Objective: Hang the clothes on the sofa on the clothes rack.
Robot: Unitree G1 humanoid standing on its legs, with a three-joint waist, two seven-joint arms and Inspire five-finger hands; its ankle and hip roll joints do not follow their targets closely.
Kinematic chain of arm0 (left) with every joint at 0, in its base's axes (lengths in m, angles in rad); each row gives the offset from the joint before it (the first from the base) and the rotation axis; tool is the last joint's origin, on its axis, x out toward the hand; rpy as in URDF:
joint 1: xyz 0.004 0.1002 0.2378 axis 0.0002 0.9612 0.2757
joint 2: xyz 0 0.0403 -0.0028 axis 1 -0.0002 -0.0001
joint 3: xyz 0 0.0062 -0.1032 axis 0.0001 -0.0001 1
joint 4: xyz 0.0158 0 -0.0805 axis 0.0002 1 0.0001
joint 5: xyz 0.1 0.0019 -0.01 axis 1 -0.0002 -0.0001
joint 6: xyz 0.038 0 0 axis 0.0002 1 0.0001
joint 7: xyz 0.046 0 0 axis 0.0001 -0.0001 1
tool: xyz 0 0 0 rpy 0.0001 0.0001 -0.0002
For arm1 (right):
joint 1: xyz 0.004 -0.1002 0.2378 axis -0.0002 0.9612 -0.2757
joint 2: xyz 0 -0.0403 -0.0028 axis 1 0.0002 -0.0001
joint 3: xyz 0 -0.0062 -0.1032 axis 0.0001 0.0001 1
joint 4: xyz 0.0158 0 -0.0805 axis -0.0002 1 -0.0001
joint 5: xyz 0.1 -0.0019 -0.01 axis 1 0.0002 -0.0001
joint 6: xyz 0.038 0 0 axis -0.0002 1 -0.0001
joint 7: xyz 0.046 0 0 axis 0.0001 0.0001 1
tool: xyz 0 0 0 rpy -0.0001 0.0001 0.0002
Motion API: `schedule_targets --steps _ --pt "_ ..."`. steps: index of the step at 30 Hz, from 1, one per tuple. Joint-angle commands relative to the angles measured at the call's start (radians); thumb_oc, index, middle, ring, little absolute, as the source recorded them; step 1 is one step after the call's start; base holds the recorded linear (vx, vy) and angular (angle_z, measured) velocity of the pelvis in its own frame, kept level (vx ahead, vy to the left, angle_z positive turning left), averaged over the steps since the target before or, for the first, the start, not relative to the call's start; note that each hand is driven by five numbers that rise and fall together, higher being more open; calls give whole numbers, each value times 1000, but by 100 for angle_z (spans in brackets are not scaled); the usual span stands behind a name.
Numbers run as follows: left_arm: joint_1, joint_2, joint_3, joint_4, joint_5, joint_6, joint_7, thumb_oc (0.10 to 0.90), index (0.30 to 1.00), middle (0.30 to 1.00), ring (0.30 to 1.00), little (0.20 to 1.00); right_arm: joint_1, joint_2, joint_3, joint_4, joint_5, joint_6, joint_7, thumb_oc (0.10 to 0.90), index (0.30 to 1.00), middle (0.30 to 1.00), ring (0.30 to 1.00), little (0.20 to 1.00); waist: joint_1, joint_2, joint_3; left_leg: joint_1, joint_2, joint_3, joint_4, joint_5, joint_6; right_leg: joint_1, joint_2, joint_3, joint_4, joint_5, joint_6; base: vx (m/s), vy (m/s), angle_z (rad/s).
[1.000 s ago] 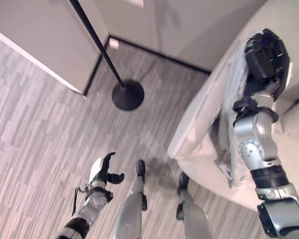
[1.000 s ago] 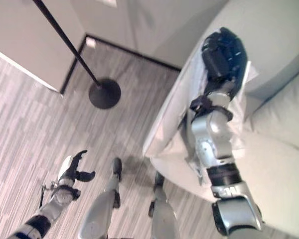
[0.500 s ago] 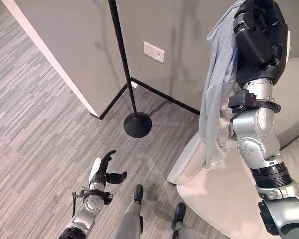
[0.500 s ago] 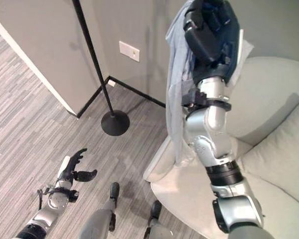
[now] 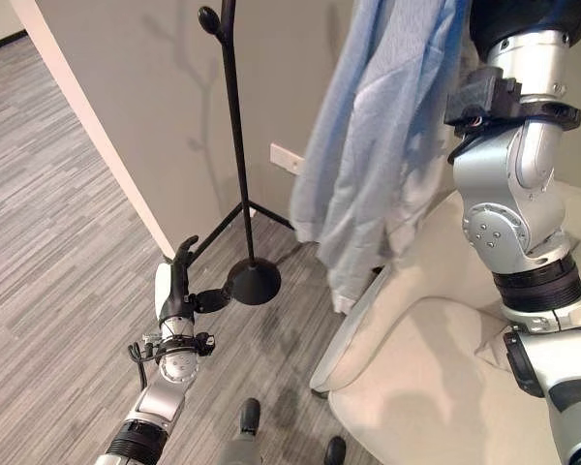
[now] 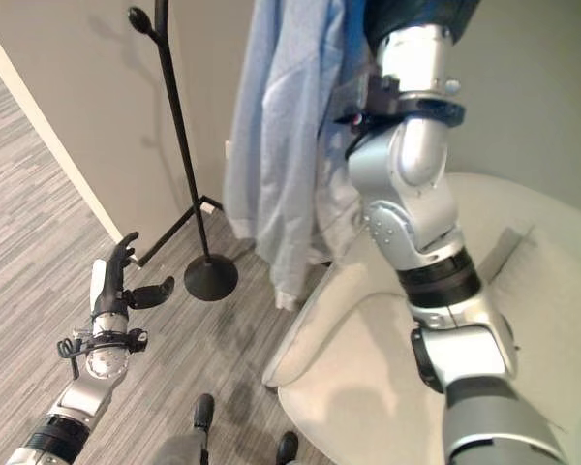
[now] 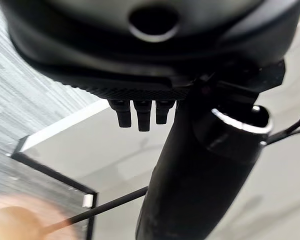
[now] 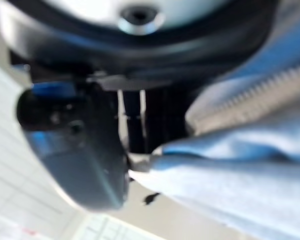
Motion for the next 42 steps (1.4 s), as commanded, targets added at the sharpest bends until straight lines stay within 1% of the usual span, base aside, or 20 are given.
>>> schedule_targets --steps 1,3,5,6,7,11,14,17,20,21,22,26,28,33,35,36,38,40,41,42 --pt "-37 36 -46 -56 19 -114 75 800 900 900 900 900 -80 6 15 37 -41 -115 -22 400 300 300 300 300 16 -10 -212 61 67 7 3 -158 -63 -18 -75 -10 20 -30 75 -12 10 -6" --pt "-94 45 -56 -83 39 -110 101 800 900 900 900 900 -101 25 28 32 -54 -122 -36 400 300 300 300 300 13 -12 -218 65 67 5 3 -159 -63 -18 -75 -9 22 -30 75 -15 11 -5" --pt "-114 47 -58 -93 46 -109 110 800 900 900 900 900 -104 33 34 29 -59 -120 -39 400 300 300 300 300 12 -12 -218 67 67 5 3 -160 -62 -17 -75 -9 23 -30 74 0 0 0" --pt "-164 47 -60 -132 56 -106 128 800 900 900 900 900 -106 52 48 19 -68 -119 -39 400 300 300 300 300 7 -15 -223 71 67 6 3 -163 -62 -16 -75 -8 22 -30 74 0 0 0" --pt "-179 45 -60 -145 55 -105 131 800 900 900 900 900 -103 61 54 15 -69 -118 -36 400 300 300 300 300 5 -16 -224 71 66 7 3 -164 -61 -15 -74 -6 21 -30 73 0 0 0" --pt "-215 25 -60 -190 35 -109 133 800 900 900 900 900 -91 85 69 -9 -69 -114 -24 400 300 300 300 300 1 -17 -224 73 67 9 3 -165 -61 -15 -74 -4 22 -29 73 0 0 0" --pt "-254 -9 -91 -222 8 -124 124 800 900 900 900 900 -79 115 99 -26 -51 -111 -1 400 300 300 300 300 -7 -20 -224 76 67 14 3 -165 -60 -16 -74 2 22 -27 72 -1 0 -2" --pt "-271 -28 -117 -222 7 -122 118 800 900 900 900 900 -76 126 118 -33 -35 -113 10 400 300 300 300 300 -12 -22 -222 77 67 16 3 -166 -59 -18 -73 5 23 -26 72 -8 -1 -5" --pt "-317 -86 -193 -125 -5 -98 122 800 900 900 900 900 -80 152 153 -55 0 -127 20 400 300 300 300 300 -28 -27 -221 78 66 21 3 -167 -57 -21 -73 11 24 -24 72 -4 -3 -5" --pt "-338 -107 -216 -78 -39 -96 109 400 300 300 300 300 -81 153 162 -62 -1 -124 20 400 300 300 300 300 -34 -27 -219 78 66 21 3 -166 -57 -21 -73 13 25 -24 71 -1 -6 -5" --pt "-342 -109 -217 -73 -41 -99 108 400 300 300 300 300 -81 152 162 -62 -2 -124 20 400 300 300 300 300 -33 -26 -218 78 66 21 3 -166 -57 -22 -72 13 25 -24 71 0 0 0" --pt "-372 -184 -260 23 -189 -125 74 400 300 300 300 300 -92 166 169 -66 -9 -124 8 400 300 300 300 300 -50 -26 -216 77 64 23 3 -167 -55 -26 -73 19 26 -24 71 -1 0 -2" --pt "-378 -204 -264 44 -237 -122 69 400 300 300 300 300 -103 168 178 -67 -12 -123 -3 400 300 300 300 300 -59 -26 -214 79 64 26 3 -169 -53 -28 -73 26 25 -23 71 -3 2 -6" --pt "-336 -183 -226 19 -236 -113 92 400 300 300 300 300 -80 145 171 -78 -18 -125 -14 400 300 300 300 300 -66 -22 -211 89 65 38 3 -174 -49 -29 -73 39 24 -22 70 7 -1 -7" --pt "-299 -152 -181 -13 -213 -106 112 400 300 300 300 300 -44 125 151 -95 -26 -126 -19 400 300 300 300 300 -65 -19 -211 92 65 38 3 -176 -48 -28 -72 43 24 -23 69 13 -7 -18" --pt "-296 -151 -181 -16 -212 -105 113 400 300 300 300 300 -42 125 150 -96 -26 -126 -19 400 300 300 300 300 -65 -19 -212 93 65 38 3 -176 -48 -27 -71 43 24 -23 69 22 -16 -14" --pt "-174 -44 -46 -133 -63 -77 166 400 300 300 300 300 50 71 80 -135 -58 -125 -11 400 300 300 300 300 -48 -11 -211 100 70 38 3 -179 -50 -22 -67 45 25 -32 67 34 -35 -7" --pt "-97 21 47 -204 26 -67 205 400 300 300 300 300 111 56 29 -160 -96 -122 -9 400 300 300 300 300 -33 -7 -209 98 74 34 3 -169 -50 -24 -63 41 28 -32 64 4 -37 -5" --pt "-92 22 48 -208 26 -65 204 400 300 300 300 300 114 58 29 -162 -97 -121 -10 400 300 300 300 300 -34 -7 -212 103 76 34 3 -178 -52 -19 -62 41 26 -38 65 -16 -46 -1" --pt "-27 80 134 -263 110 -65 224 400 300 300 300 300 164 46 -8 -185 -130 -116 6 400 300 300 300 300 -21 -3 -209 98 80 31 3 -165 -54 -20 -56 39 26 -38 61 14 -50 1"
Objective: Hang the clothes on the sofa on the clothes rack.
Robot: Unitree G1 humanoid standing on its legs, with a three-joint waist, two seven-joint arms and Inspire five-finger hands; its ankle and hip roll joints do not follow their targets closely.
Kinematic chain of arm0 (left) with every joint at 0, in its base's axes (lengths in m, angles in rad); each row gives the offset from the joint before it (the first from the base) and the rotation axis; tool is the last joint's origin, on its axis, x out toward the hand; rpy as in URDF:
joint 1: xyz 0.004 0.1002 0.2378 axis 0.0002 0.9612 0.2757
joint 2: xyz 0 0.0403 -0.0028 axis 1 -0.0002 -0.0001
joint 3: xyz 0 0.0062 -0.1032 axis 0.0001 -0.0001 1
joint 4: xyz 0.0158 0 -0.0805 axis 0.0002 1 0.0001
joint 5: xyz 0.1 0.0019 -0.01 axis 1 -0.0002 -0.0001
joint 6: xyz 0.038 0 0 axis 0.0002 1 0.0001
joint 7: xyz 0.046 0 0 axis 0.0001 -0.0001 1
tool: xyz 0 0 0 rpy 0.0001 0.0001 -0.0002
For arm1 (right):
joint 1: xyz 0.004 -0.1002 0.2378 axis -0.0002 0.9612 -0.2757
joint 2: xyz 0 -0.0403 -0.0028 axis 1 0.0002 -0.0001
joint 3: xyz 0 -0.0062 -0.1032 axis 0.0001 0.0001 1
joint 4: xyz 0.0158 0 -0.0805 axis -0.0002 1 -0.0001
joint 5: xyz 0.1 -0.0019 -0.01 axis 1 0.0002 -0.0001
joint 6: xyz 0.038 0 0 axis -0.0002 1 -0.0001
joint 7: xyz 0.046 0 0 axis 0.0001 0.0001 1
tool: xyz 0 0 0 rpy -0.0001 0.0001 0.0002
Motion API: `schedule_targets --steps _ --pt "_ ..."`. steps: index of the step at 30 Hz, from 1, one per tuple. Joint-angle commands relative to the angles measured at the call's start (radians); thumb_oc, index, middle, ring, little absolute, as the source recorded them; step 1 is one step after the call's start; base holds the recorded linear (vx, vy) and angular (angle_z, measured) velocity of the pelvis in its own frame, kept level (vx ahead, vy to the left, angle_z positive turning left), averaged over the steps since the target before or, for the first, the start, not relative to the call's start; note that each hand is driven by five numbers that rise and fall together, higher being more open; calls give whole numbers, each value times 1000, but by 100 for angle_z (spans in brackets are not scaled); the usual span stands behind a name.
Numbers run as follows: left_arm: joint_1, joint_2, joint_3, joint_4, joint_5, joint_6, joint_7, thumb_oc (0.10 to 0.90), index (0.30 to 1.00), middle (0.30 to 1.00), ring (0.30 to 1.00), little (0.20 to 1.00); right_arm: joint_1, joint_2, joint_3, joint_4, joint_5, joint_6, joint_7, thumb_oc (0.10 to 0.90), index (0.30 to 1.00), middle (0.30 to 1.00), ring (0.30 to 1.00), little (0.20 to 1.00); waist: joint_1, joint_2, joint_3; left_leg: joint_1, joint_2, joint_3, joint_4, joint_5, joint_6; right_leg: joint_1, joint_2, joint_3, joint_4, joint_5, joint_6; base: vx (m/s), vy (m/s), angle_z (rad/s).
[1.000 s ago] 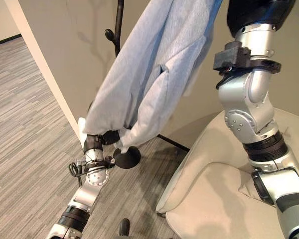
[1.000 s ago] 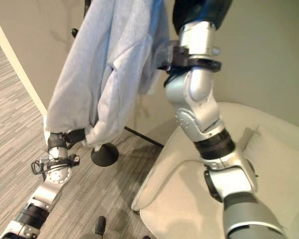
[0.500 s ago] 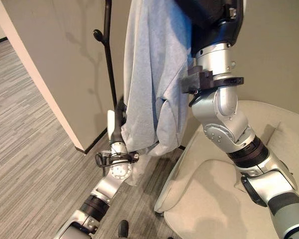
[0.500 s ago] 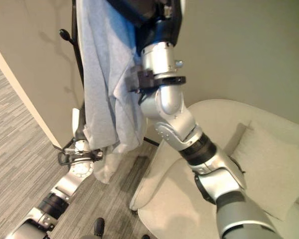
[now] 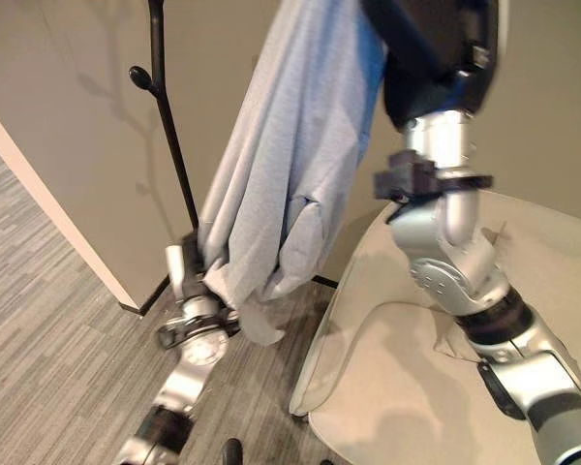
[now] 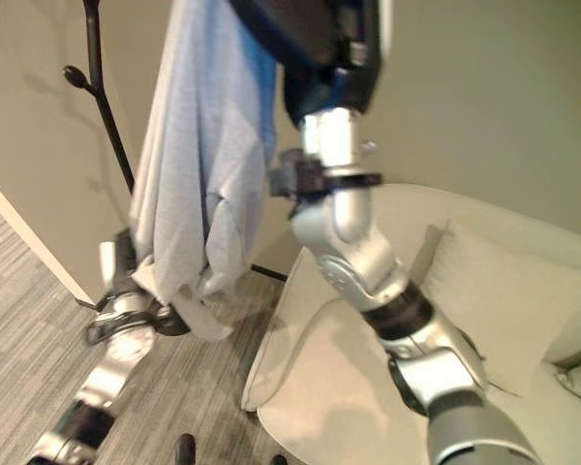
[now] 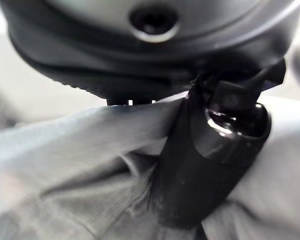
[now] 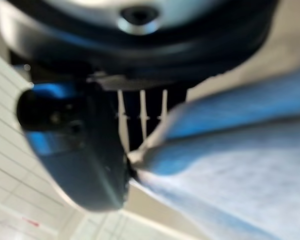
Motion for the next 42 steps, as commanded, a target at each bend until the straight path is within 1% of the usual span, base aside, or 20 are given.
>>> schedule_targets --steps 1,2,4,6,7,11,14,16,17,19,22,28,30,32,33,34,35,37,40,42 --pt "-14 125 104 -74 214 -73 103 400 300 300 300 300 -30 -12 -113 -37 -101 -91 16 400 300 300 300 300 75 -4 -153 54 68 -39 3 -147 -58 -24 -56 -20 25 -32 64 15 -51 0" --pt "-10 125 105 -77 214 -71 103 400 300 300 300 300 -28 -10 -113 -39 -102 -90 15 400 300 300 300 300 74 -4 -156 58 70 -40 3 -157 -59 -19 -54 -20 22 -38 64 30 -76 4" --pt "95 199 319 -201 325 -65 168 400 300 300 300 300 65 -12 -190 -94 -184 -87 35 400 300 300 300 300 108 6 -150 42 96 -52 3 -124 -76 -17 -28 -33 16 -46 50 -20 -112 19" --pt "120 221 397 -237 365 -67 193 400 300 300 300 300 106 -5 -217 -121 -230 -90 43 400 300 300 300 300 125 11 -142 30 112 -64 3 -120 -87 -15 -7 -44 12 -63 45 -91 -106 29" --pt "107 259 445 -264 423 -61 227 400 300 300 300 300 138 -13 -254 -156 -279 -105 39 400 300 300 300 300 144 14 -114 -15 125 -88 3 -78 -107 -22 11 -64 10 -73 35 -228 -127 27" --pt "49 298 470 -323 471 -76 245 400 300 300 300 300 163 -9 -277 -181 -340 -117 16 400 300 300 300 300 161 7 -81 -76 128 -139 3 -38 -124 -35 22 -109 9 -73 28 -142 -68 58" --pt "-12 331 465 -340 512 -87 268 400 300 300 300 300 195 1 -273 -207 -406 -116 -1 400 300 300 300 300 154 -1 -64 -76 150 -149 10 -50 -120 -35 9 -146 12 -63 34 -99 62 47" --pt "-51 333 448 -334 526 -96 281 400 300 300 300 300 230 -4 -282 -236 -494 -89 -23 400 300 300 300 300 130 -2 -57 -58 187 -117 11 -56 -114 -36 -15 -165 28 -58 47 -47 276 29" --pt "-86 321 431 -331 538 -99 288 400 300 300 300 300 271 -13 -306 -262 -577 -67 -39 400 300 300 300 300 87 7 -58 -33 230 -23 5 -70 -103 -36 -41 -188 45 -55 60 -26 291 32" --pt "-90 300 415 -321 540 -96 295 400 300 300 300 300 321 -9 -340 -294 -665 -29 -67 400 300 300 300 300 72 22 -64 -27 235 27 3 -73 -97 -36 -58 -193 50 -50 69 10 336 46" --pt "-86 264 370 -310 584 -96 312 400 300 300 300 300 450 20 -404 -337 -836 23 -121 400 300 300 300 300 49 34 -80 -4 179 45 11 -105 -81 -31 -137 -188 85 -38 87 100 436 42" --pt "-138 272 295 -308 645 -95 317 400 300 300 300 300 557 91 -515 -334 -1178 187 -255 400 300 300 300 300 18 7 -85 73 16 70 18 -210 7 -74 -289 -126 242 -5 121 111 386 2" --pt "-153 261 287 -313 656 -85 336 400 300 300 300 300 550 105 -504 -342 -1225 213 -278 400 300 300 300 300 18 6 -76 107 -24 98 15 -227 40 -102 -331 -141 313 44 120 91 382 -23" --pt "-174 260 274 -306 663 -76 335 400 300 300 300 300 527 96 -484 -336 -1261 225 -284 400 300 300 300 300 22 15 -66 142 -46 127 12 -250 63 -118 -355 -199 401 32 111 83 325 -42" --pt "-175 262 274 -303 660 -79 329 400 300 300 300 300 528 95 -478 -334 -1263 235 -277 400 300 300 300 300 14 18 -63 153 -52 129 10 -254 71 -127 -334 -202 446 10 98 99 344 -47" --pt "-165 254 278 -300 651 -88 319 400 300 300 300 300 554 85 -488 -328 -1274 234 -259 400 300 300 300 300 -10 20 -59 168 -66 123 7 -258 83 -149 -221 -159 475 -57 79 80 214 -29" --pt "-162 252 279 -301 650 -89 318 400 300 300 300 300 557 84 -487 -331 -1275 235 -258 400 300 300 300 300 -4 24 -62 168 -60 130 6 -259 79 -155 -216 -153 481 -61 72 85 202 0" --pt "-156 238 283 -298 643 -88 318 400 300 300 300 300 569 73 -503 -334 -1266 218 -259 400 300 300 300 300 -21 26 -63 179 -76 129 4 -260 87 -197 -93 -137 474 -102 60 71 108 10" --pt "-179 222 270 -272 630 -79 323 400 300 300 300 300 573 57 -497 -327 -1254 207 -275 400 300 300 300 300 -43 27 -60 192 -86 112 5 -268 83 -273 35 -126 430 -107 32 101 60 -13" --pt "-182 189 257 -265 646 -81 307 400 300 300 300 300 611 39 -523 -336 -1256 200 -296 400 300 300 300 300 -63 -9 -82 193 -114 90 32 -307 84 -184 94 -79 216 -103 -4 180 -15 4"
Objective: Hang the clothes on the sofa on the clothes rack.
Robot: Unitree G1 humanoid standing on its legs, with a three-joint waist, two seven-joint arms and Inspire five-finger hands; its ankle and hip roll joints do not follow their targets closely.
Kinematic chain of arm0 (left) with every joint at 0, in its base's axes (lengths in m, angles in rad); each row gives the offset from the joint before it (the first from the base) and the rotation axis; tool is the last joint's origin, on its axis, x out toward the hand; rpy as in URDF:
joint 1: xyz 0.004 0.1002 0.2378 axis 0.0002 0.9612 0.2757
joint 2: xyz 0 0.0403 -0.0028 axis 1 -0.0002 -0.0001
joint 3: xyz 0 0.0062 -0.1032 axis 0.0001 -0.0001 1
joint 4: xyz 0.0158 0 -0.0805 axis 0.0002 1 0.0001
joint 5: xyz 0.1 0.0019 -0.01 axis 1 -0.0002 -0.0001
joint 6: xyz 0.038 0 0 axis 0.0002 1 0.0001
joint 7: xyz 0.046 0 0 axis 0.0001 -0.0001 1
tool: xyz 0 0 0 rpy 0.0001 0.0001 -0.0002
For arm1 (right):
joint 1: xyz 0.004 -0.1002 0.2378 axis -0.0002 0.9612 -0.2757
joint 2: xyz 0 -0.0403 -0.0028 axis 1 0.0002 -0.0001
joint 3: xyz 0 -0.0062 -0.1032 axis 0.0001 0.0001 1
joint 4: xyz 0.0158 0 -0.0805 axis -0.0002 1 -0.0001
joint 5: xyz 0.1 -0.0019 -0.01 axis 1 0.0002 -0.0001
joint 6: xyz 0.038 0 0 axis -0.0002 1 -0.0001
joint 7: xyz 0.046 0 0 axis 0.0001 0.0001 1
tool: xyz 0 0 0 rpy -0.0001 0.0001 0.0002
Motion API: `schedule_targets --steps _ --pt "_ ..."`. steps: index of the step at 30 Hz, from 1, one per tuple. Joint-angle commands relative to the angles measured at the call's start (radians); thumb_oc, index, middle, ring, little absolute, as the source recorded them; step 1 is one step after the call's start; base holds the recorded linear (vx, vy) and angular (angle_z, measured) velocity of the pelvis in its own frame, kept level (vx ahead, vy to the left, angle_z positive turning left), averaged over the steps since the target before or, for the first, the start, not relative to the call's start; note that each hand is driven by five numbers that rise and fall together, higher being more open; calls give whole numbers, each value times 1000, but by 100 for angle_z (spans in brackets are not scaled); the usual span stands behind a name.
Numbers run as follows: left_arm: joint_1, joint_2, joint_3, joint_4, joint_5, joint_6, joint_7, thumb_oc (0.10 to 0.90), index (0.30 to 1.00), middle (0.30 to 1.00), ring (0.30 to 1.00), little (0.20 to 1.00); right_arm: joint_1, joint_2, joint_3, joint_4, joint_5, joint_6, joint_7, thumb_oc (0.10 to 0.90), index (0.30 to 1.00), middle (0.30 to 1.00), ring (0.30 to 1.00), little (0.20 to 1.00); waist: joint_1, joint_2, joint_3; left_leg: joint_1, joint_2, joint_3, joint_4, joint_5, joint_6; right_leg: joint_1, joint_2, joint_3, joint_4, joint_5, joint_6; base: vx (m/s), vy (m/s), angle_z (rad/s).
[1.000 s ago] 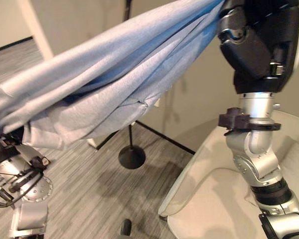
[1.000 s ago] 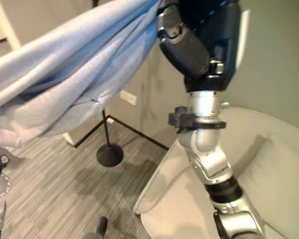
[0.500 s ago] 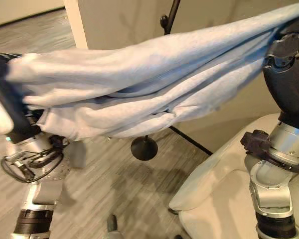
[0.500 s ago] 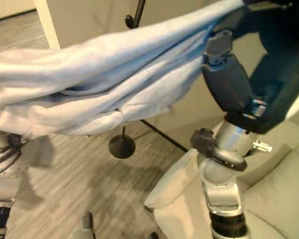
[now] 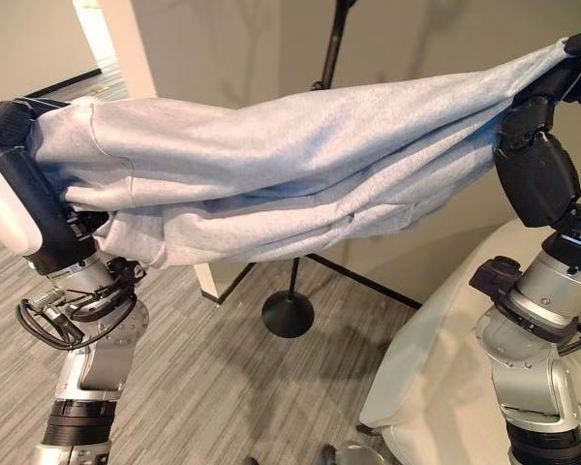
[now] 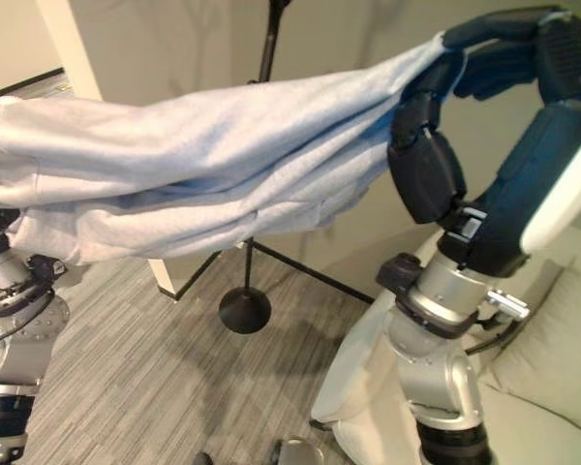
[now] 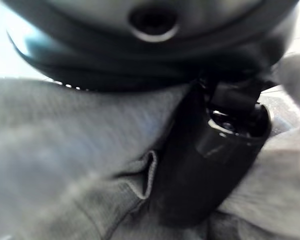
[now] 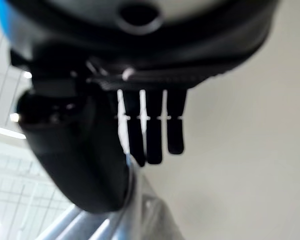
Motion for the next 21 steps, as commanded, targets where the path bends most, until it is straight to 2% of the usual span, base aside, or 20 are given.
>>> schedule_targets --steps 1,2,3,4,5,6,7,8,9,10,11,13,15,21 --pt "-84 33 -5 -60 29 -36 30 400 300 300 300 300 -26 -43 -91 -2 6 -28 -62 400 300 300 300 300 -4 -22 -145 17 -35 -160 42 -148 -23 175 63 8 -342 71 -55 156 -40 69" --pt "-71 3 -8 -51 18 -55 23 400 300 300 300 300 -21 -49 -89 -12 -11 -20 -68 400 300 300 300 300 -1 -15 -167 -9 -22 -149 114 -175 -41 215 89 56 -396 80 -62 170 -59 58" --pt "-73 0 -15 -60 19 -72 9 400 300 300 300 300 -9 -72 -108 -38 -44 -26 -71 400 300 300 300 300 4 -18 -167 -69 -3 -121 241 -180 -69 260 67 51 -439 84 -65 187 -59 24" --pt "-82 10 -19 -54 26 -67 11 400 300 300 300 300 -3 -85 -115 -41 -54 -20 -75 400 300 300 300 300 7 -22 -155 -121 14 -116 338 -168 -89 279 59 51 -455 87 -74 87 -63 -3" --pt "-101 30 -15 -25 55 -35 45 400 300 300 300 300 -2 -105 -122 -33 -71 -15 -86 400 300 300 300 300 15 -14 -139 -222 50 -142 543 -129 -138 320 72 59 -486 76 -98 -26 -10 9" --pt "-122 44 -14 9 70 -22 60 400 300 300 300 300 -4 -118 -121 -15 -71 -15 -90 400 300 300 300 300 13 -17 -135 -261 83 -146 556 -107 -142 328 58 52 -496 80 -97 5 72 8" --pt "-138 70 -2 47 86 -4 84 400 300 300 300 300 -17 -133 -121 0 -70 -20 -92 400 300 300 300 300 8 -14 -138 -253 116 -143 491 -129 -134 326 44 51 -501 84 -83 29 225 -11" --pt "-161 110 8 87 92 13 100 400 300 300 300 300 -47 -164 -112 19 -69 -28 -94 400 300 300 300 300 11 -9 -148 -233 152 -164 384 -109 -132 320 32 59 -499 86 -69 68 196 -29" --pt "-168 112 8 95 91 12 104 400 300 300 300 300 -56 -166 -108 26 -68 -30 -98 400 300 300 300 300 9 -13 -148 -219 146 -159 348 -89 -133 316 29 61 -498 88 -70 118 248 -48" --pt "-174 159 28 132 102 36 111 400 300 300 300 300 -69 -200 -102 59 -69 -37 -100 400 300 300 300 300 14 8 -160 -182 178 -198 204 -45 -149 316 36 73 -500 74 -60 200 250 -59" --pt "-183 199 53 211 69 74 106 400 300 300 300 300 -64 -238 -112 109 -75 -24 -81 400 300 300 300 300 0 36 -201 -100 169 -224 81 -4 -166 321 38 83 -504 78 -50 263 298 -70" --pt "-220 231 29 311 14 80 67 400 300 300 300 300 -61 -277 -102 184 -61 -2 -72 400 300 300 300 300 -10 53 -231 -38 146 -208 13 -5 -168 345 20 84 -521 84 -35 197 237 -23" --pt "-305 270 -36 422 -50 76 15 400 300 300 300 300 -103 -314 -66 319 -1 18 -62 400 300 300 300 300 -14 60 -230 -23 120 -197 7 -23 -156 343 -6 94 -508 94 -23 42 203 21" --pt "-434 345 -151 578 -84 76 -50 400 300 300 300 300 -178 -387 -19 469 65 9 -32 400 300 300 300 300 -17 62 -236 -9 95 -181 6 -42 -138 340 -29 110 -504 102 -4 12 70 3"
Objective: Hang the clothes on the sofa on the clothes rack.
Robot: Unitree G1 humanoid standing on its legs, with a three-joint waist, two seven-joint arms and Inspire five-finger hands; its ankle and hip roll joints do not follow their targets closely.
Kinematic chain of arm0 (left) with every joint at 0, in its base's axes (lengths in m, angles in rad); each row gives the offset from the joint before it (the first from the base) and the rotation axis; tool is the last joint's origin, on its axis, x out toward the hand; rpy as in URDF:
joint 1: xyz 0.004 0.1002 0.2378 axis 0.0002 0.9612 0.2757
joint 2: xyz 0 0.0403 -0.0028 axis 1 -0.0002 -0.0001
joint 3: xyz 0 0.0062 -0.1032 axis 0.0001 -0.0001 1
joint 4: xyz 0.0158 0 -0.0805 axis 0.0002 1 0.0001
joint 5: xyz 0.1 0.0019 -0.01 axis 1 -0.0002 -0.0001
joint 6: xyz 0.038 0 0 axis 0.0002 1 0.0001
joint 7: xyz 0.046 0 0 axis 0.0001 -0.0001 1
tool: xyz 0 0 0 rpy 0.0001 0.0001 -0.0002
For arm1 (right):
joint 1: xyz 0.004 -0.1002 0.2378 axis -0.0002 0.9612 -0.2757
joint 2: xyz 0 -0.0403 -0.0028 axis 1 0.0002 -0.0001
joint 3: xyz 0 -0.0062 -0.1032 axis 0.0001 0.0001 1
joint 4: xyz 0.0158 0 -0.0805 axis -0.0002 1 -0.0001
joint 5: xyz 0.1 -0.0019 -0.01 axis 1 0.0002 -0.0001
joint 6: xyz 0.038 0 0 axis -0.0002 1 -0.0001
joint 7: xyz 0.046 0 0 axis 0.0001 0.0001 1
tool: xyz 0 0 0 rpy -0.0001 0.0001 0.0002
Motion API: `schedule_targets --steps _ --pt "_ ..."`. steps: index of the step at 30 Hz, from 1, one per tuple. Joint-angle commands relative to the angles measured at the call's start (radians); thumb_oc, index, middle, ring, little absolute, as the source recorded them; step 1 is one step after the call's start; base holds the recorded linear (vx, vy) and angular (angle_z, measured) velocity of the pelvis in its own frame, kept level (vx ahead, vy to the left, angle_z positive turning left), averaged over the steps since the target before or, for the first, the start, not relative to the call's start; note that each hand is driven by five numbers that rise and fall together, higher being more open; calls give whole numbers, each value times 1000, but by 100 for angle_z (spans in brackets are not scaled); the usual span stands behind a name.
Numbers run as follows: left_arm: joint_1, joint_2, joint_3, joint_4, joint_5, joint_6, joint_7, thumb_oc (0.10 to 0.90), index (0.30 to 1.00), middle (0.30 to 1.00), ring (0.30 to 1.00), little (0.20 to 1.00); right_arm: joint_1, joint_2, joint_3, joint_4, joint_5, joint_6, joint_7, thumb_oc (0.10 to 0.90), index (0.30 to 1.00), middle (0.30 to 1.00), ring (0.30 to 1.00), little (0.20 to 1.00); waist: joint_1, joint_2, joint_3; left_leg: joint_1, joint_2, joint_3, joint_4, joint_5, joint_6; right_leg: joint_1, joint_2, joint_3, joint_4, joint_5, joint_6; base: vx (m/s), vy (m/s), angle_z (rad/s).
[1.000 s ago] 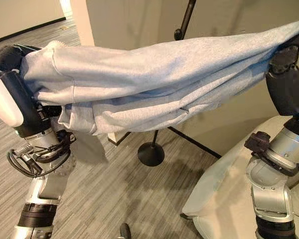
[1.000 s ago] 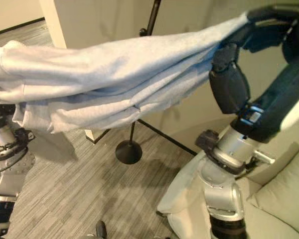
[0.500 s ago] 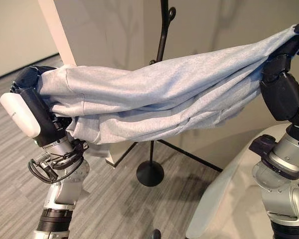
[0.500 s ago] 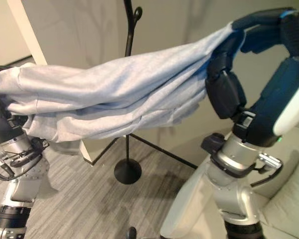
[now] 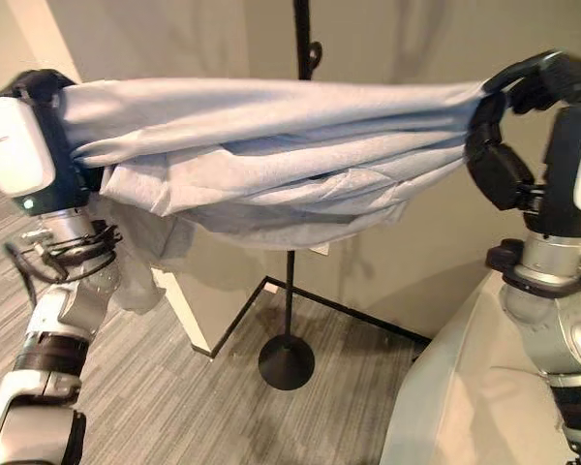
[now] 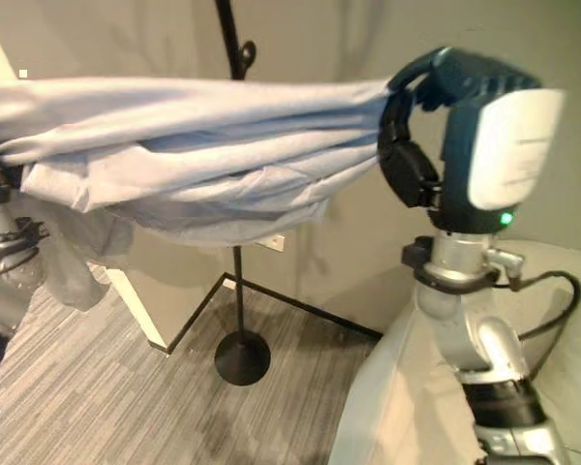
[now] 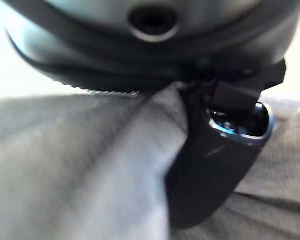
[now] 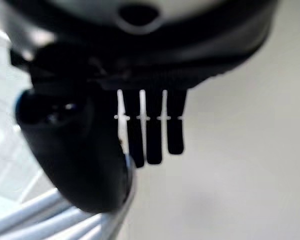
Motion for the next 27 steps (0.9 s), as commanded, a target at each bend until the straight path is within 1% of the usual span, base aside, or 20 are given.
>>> schedule_targets --steps 1,2,5,6,8,9,11,12,14,15,16,17,18,19,20,23,24,25,26,27 --pt "-97 94 63 69 -87 37 9 400 300 300 300 300 -61 -88 -74 28 104 56 -32 400 300 300 300 300 25 0 -120 -29 8 40 6 -68 13 -15 -129 -5 31 -56 160 12 54 -2" --pt "-138 115 24 123 -106 34 -15 400 300 300 300 300 -94 -109 -50 69 130 52 -22 400 300 300 300 300 24 -1 -125 -26 5 43 6 -71 16 -14 -133 -1 31 -55 163 16 48 -3" --pt "-188 128 -24 193 -131 28 -41 400 300 300 300 300 -132 -133 -15 119 141 52 -9 400 300 300 300 300 24 -3 -128 -22 3 47 6 -74 18 -12 -135 1 29 -54 166 5 12 -1" --pt "-242 133 -82 255 -153 22 -68 400 300 300 300 300 -174 -148 23 158 154 52 3 400 300 300 300 300 22 -3 -131 -20 1 49 7 -75 20 -12 -137 3 29 -53 167 37 25 0" --pt "-299 134 -143 314 -169 11 -95 400 300 300 300 300 -220 -173 71 209 157 55 11 400 300 300 300 300 19 -4 -131 -18 0 50 7 -76 21 -13 -138 5 31 -51 169 19 13 0" --pt "-311 135 -150 324 -173 8 -94 400 300 300 300 300 -230 -173 77 219 158 53 8 400 300 300 300 300 20 -5 -129 -18 0 50 7 -76 22 -13 -138 5 31 -51 169 31 23 -2" --pt "-377 141 -218 390 -186 10 -118 400 300 300 300 300 -299 -200 139 299 180 59 22 400 300 300 300 300 19 -7 -129 -18 -1 50 7 -78 24 -14 -137 7 31 -51 172 15 13 -1" --pt "-384 141 -221 396 -188 9 -118 400 300 300 300 300 -309 -201 145 307 183 57 20 400 300 300 300 300 19 -7 -127 -19 -1 50 7 -78 24 -15 -137 7 32 -51 172 23 13 -3" --pt "-455 147 -281 453 -210 9 -136 400 300 300 300 300 -393 -228 213 387 209 63 33 400 300 300 300 300 18 -10 -128 -18 0 50 7 -79 24 -17 -137 8 34 -51 174 64 25 -5" --pt "-522 157 -335 510 -225 8 -150 400 300 300 300 300 -473 -247 281 469 226 65 38 400 300 300 300 300 18 -12 -127 -19 1 52 7 -80 24 -19 -135 10 36 -52 174 73 28 -5" --pt "-530 158 -339 517 -228 6 -151 400 300 300 300 300 -486 -246 290 478 229 63 36 400 300 300 300 300 17 -12 -124 -19 1 53 7 -80 23 -20 -135 10 36 -52 174 85 29 -7" --pt "-586 153 -390 571 -244 7 -164 400 300 300 300 300 -567 -255 353 563 263 62 42 400 300 300 300 300 17 -15 -123 -20 3 54 7 -78 22 -22 -134 10 36 -53 175 40 14 -9" --pt "-592 154 -392 576 -246 6 -164 400 300 300 300 300 -581 -254 363 572 266 59 41 400 300 300 300 300 16 -14 -121 -20 3 55 7 -78 22 -22 -134 10 36 -53 175 101 29 -10" --pt "-637 146 -434 625 -261 11 -181 400 300 300 300 300 -666 -268 427 653 294 65 54 400 300 300 300 300 15 -18 -120 -20 5 56 8 -78 20 -23 -132 9 36 -54 175 93 19 -10" --pt "-659 145 -447 652 -276 11 -192 400 300 300 300 300 -712 -270 466 692 310 63 62 400 300 300 300 300 13 -20 -116 -21 7 57 10 -78 19 -25 -131 9 38 -55 174 128 16 -7" --pt "-693 147 -466 679 -299 10 -198 400 300 300 300 300 -797 -268 525 767 348 63 67 400 300 300 300 300 10 -22 -105 -26 12 58 20 -81 15 -33 -127 14 43 -56 172 57 -17 -3" --pt "-724 153 -484 683 -306 10 -198 400 300 300 300 300 -851 -268 573 804 356 71 80 400 300 300 300 300 14 -35 -88 -59 24 52 94 -102 13 -45 -123 23 56 -65 163 11 -38 0" --pt "-725 155 -482 685 -307 10 -199 400 300 300 300 300 -863 -266 582 811 358 69 80 400 300 300 300 300 12 -32 -88 -70 26 50 110 -110 13 -50 -122 23 59 -66 163 26 -73 -4" --pt "-727 167 -487 688 -304 8 -205 400 300 300 300 300 -878 -266 602 822 357 66 90 400 300 300 300 300 16 -40 -75 -103 37 45 194 -130 8 -47 -113 29 64 -80 147 -5 -89 -5" --pt "-736 173 -492 697 -313 2 -208 400 300 300 300 300 -896 -266 616 847 366 58 93 400 300 300 300 300 25 -51 -57 -159 51 32 296 -115 -4 -41 -104 33 68 -90 129 -38 -155 -3"
